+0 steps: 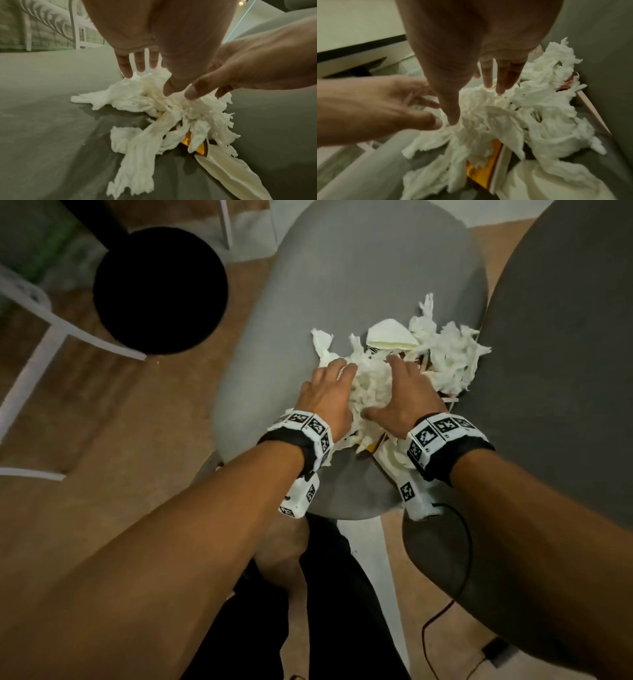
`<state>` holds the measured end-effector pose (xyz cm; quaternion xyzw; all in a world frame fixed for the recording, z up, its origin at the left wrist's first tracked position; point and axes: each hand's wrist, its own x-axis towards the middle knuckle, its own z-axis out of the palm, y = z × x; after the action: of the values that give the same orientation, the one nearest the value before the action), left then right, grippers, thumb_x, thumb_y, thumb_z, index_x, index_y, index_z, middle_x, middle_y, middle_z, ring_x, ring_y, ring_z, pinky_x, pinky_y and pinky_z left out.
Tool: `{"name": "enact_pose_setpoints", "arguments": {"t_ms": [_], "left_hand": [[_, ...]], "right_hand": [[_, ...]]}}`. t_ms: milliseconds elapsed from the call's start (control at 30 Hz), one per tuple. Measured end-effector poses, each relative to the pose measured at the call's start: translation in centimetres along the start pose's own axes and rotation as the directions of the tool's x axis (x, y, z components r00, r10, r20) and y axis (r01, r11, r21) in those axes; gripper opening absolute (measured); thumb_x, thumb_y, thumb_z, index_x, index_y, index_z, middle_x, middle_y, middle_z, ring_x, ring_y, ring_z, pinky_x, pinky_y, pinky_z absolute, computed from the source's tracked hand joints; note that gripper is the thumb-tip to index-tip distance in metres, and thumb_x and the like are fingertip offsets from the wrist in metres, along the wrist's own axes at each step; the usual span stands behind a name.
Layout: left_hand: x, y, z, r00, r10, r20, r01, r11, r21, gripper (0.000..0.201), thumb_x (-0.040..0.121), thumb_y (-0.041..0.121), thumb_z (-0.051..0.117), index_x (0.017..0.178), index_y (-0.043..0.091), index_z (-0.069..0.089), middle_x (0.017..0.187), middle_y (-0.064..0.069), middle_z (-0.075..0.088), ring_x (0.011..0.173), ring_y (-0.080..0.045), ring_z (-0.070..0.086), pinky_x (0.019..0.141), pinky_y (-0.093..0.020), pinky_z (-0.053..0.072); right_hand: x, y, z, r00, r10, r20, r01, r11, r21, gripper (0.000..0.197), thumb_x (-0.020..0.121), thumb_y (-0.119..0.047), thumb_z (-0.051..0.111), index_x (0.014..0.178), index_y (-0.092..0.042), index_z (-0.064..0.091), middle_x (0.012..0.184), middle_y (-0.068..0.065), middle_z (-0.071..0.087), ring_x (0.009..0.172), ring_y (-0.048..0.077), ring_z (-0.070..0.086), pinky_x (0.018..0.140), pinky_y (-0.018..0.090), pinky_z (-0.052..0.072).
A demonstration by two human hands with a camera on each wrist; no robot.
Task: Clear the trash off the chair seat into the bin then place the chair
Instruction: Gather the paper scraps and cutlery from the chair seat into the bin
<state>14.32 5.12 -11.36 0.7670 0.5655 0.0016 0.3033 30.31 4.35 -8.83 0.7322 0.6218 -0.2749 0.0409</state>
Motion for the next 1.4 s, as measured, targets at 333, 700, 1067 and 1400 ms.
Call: {"name": "enact_pose_setpoints", "arguments": {"t_ms": [333, 700, 1067, 1400], "left_hand": [[1.0, -2.8, 0.6, 0.988, -0.124, 0.097, 0.113, 0.987, 0.111, 0.079, 0.080, -0.001, 0.063, 0.150, 0.020, 0.032, 0.152, -0.008, 0.037, 0.134, -0.035, 0.039, 0.105, -0.050, 0.039], [-2.0, -6.8, -1.6, 0.957, -0.206, -0.203, 0.150, 0.954, -0.260, 0.020, 0.091, 0.020, 0.046, 0.100, 0.009, 0.060, 0.111, -0.006, 0.056, 0.097, -0.023, 0.054, 0.087, -0.036, 0.048], [-3.6, -5.9, 2.5, 0.996, -0.063, 0.059, 0.057, 0.994, 0.096, 0.059, 0.082, 0.030, 0.069, 0.135, 0.018, 0.045, 0.131, -0.008, 0.049, 0.119, -0.030, 0.044, 0.094, -0.042, 0.045], [-4.2, -9.4, 0.2, 0.986, -0.147, -0.078, 0.140, 0.985, -0.097, 0.018, 0.093, 0.018, 0.046, 0.105, 0.010, 0.058, 0.115, -0.012, 0.054, 0.109, -0.030, 0.050, 0.087, -0.041, 0.047]], "right_hand": [[0.8, -0.2, 1.6, 0.979, -0.156, -0.130, 0.151, 0.987, -0.047, 0.040, 0.093, -0.047, 0.049, 0.109, -0.013, 0.063, 0.109, 0.015, 0.063, 0.105, 0.039, 0.056, 0.090, 0.046, 0.048], [0.3, -2.8, 0.3, 0.989, -0.043, -0.144, 0.075, 0.972, 0.223, 0.035, 0.086, -0.026, 0.058, 0.119, -0.016, 0.050, 0.107, 0.007, 0.066, 0.096, 0.029, 0.062, 0.079, 0.033, 0.048], [1.2, -2.9, 3.3, 0.972, -0.234, -0.027, 0.231, 0.969, -0.088, 0.030, 0.098, -0.028, 0.052, 0.118, -0.007, 0.060, 0.111, 0.019, 0.055, 0.100, 0.039, 0.058, 0.084, 0.040, 0.048], [1.5, -7.3, 0.9, 0.962, -0.206, -0.181, 0.221, 0.973, 0.066, 0.040, 0.102, -0.043, 0.035, 0.109, -0.006, 0.048, 0.090, 0.021, 0.064, 0.081, 0.039, 0.059, 0.073, 0.044, 0.050]]}}
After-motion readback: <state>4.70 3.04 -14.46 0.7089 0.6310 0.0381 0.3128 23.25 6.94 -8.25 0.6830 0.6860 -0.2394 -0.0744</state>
